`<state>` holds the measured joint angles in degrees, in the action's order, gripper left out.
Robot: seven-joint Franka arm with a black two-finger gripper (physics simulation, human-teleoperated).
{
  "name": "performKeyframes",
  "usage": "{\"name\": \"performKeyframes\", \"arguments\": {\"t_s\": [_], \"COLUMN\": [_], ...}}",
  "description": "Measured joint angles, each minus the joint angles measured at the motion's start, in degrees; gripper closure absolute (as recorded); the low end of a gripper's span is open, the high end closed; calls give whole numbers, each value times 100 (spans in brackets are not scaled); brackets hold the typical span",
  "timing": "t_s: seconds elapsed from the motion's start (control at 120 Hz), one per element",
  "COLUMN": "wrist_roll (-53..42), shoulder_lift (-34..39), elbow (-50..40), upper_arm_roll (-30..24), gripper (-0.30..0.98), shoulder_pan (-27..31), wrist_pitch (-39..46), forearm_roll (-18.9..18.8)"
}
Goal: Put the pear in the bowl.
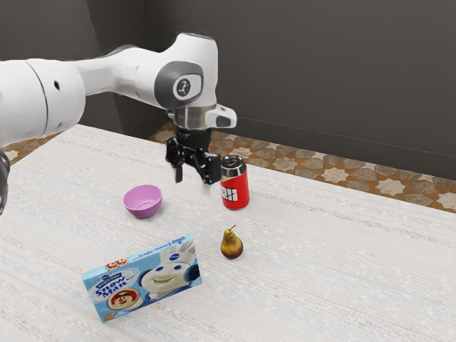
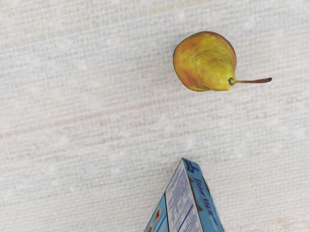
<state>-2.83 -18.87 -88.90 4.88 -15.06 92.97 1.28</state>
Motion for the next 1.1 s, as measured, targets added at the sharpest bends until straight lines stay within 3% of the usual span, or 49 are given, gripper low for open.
{"name": "performKeyframes", "arguments": {"t_s": [0.192, 0.542, 1.1], "wrist_roll": [18, 30, -23], "shoulder_lift": [-710, -1991, -2544], "elbow": [12, 1056, 1259], "upper_arm_roll": [-234, -368, -330], "gripper": [0, 0, 2], "shoulder_pan": [-10, 2, 3], "wrist_pitch": [594, 1036, 751], "forearm_roll": [300, 480, 138]}}
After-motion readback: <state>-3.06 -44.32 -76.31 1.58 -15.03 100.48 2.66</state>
